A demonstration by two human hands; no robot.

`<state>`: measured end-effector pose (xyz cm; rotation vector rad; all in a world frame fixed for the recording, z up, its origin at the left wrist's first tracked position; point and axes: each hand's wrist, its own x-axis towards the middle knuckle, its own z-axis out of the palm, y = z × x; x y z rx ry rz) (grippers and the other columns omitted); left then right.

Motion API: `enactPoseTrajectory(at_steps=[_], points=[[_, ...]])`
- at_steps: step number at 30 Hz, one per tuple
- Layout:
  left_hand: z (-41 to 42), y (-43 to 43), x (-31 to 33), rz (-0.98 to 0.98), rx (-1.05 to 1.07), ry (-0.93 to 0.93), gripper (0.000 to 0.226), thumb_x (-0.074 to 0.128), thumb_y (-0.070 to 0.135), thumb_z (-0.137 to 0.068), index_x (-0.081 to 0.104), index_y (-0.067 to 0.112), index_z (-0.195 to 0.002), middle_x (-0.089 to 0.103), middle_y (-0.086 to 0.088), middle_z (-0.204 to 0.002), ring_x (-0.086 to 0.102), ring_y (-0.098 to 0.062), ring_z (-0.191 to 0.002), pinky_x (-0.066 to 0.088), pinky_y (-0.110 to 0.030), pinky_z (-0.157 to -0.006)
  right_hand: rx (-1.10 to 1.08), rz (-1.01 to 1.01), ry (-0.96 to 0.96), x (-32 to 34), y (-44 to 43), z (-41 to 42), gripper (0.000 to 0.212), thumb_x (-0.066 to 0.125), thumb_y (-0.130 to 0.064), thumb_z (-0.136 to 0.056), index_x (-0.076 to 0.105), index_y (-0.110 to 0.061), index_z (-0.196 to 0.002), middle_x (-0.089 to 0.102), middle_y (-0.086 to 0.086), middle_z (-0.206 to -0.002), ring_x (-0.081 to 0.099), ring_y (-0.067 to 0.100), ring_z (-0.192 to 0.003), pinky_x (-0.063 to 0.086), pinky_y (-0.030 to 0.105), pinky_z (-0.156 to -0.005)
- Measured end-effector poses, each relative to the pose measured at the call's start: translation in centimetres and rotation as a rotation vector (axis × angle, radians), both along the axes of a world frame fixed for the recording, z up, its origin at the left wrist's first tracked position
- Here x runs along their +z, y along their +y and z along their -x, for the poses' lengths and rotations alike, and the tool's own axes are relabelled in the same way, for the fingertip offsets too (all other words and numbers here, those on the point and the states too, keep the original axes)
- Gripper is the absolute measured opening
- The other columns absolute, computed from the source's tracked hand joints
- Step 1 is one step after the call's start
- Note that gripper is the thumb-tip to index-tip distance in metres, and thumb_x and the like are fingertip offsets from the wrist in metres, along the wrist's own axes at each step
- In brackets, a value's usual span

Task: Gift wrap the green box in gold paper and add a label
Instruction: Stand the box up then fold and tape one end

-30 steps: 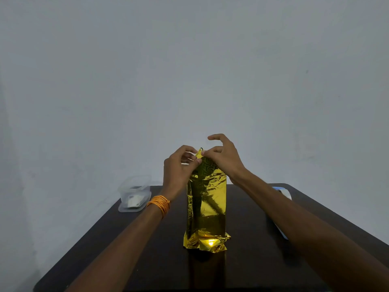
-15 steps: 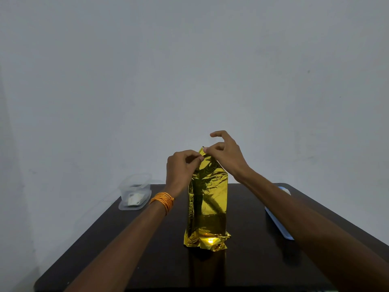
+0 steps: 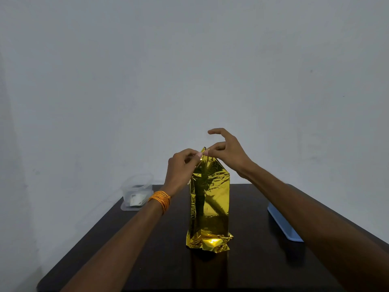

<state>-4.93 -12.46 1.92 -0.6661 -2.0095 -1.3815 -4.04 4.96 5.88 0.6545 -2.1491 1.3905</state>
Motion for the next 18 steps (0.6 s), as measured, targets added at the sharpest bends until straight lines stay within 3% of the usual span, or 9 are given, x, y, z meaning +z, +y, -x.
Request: enactPoseTrajectory(at_steps=[5,11,15,18], points=[[0.2,-1.1,-0.5,0.056,-0.030,-0.168,0.033,0.042,0.039,-0.103,0.064,0.017,-0.113,0.071,-0.001,-0.101,0.064,-0.009,-0.093,0.042,-0.014,-0.071,-0.014,0.001,-0.047,0.4,0.1,1.3,0.061,0.083,-0.018,-0.078,0.051,-0.025,-0.129,0.077,0.005,-0.081,0.074,0.014,-0.084,0.050,0.031,-0.087],[0.8,-2.2,-1.1,0.057,-0.098,-0.198,0.025,0.064,0.036,-0.092,0.064,0.022,-0.114,0.076,0.000,-0.092,0.069,-0.007,-0.091,0.047,-0.017,-0.077,-0.023,-0.056,-0.170,-0.2,0.4,4.0,0.064,0.084,-0.019,-0.077,0.049,-0.027,-0.130,0.077,0.007,-0.085,0.074,0.018,-0.085,0.058,0.040,-0.087],[1.4,-2.3,-1.5,0.066,-0.121,-0.160,0.026,0.072,0.026,-0.087,0.065,0.022,-0.112,0.076,0.003,-0.086,0.070,-0.008,-0.089,0.053,-0.026,-0.084,-0.027,-0.071,-0.232,-1.0,0.3,4.6,0.066,0.084,-0.019,-0.078,0.048,-0.027,-0.133,0.076,0.008,-0.090,0.073,0.021,-0.085,0.060,0.030,-0.072],[1.7,-2.4,-1.5,0.063,-0.144,-0.141,0.023,0.070,0.019,-0.088,0.066,0.021,-0.111,0.075,0.002,-0.084,0.070,-0.007,-0.087,0.051,-0.021,-0.082,-0.021,-0.075,-0.232,-1.7,0.3,5.2,0.068,0.084,-0.018,-0.078,0.047,-0.027,-0.134,0.077,0.007,-0.089,0.073,0.019,-0.082,0.058,0.025,-0.068]])
